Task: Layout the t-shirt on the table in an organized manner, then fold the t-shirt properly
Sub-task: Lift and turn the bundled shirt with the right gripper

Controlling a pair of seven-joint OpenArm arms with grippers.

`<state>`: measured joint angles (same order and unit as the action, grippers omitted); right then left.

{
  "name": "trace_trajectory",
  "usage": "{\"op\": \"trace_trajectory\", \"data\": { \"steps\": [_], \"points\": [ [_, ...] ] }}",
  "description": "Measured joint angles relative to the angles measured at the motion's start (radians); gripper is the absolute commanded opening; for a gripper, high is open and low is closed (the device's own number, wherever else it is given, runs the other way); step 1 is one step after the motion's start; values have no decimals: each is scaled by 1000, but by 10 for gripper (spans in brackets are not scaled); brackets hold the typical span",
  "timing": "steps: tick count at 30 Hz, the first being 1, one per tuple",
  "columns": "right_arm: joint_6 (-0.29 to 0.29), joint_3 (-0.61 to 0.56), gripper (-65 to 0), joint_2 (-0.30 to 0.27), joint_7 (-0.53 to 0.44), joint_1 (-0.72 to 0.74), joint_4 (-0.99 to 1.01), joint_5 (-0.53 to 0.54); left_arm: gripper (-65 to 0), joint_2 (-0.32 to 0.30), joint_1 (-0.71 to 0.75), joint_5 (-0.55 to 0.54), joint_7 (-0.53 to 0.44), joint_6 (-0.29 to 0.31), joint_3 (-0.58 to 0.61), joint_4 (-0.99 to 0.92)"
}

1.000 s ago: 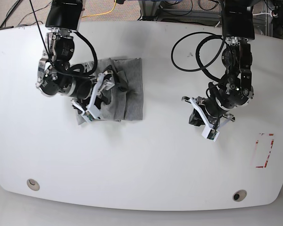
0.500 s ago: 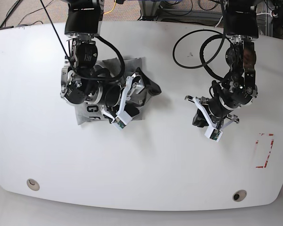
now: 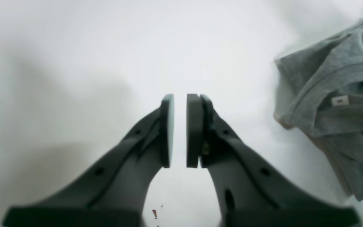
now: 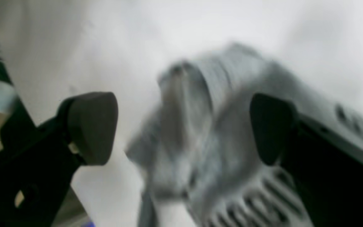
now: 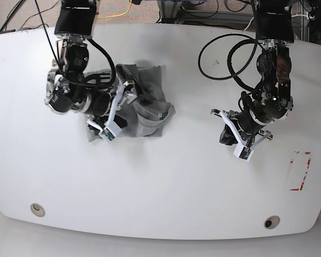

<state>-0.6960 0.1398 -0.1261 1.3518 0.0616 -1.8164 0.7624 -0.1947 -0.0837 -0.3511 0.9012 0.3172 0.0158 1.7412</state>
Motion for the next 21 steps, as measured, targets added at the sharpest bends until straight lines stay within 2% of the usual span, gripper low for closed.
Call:
{"op": "trace_trajectory", "data": {
  "steps": [5,13,21],
  "points": [
    [0,11,0,-46,13,-74,-32,-10,-593,2,0,0,0,1,2,-1],
    [0,7,0,-55,1,-191,-72,-8,-593,1,0,0,0,1,2,-2],
    [0,1,0,52,6,-214,-71,-5,-593,2,0,0,0,0,3,-2]
  ]
}}
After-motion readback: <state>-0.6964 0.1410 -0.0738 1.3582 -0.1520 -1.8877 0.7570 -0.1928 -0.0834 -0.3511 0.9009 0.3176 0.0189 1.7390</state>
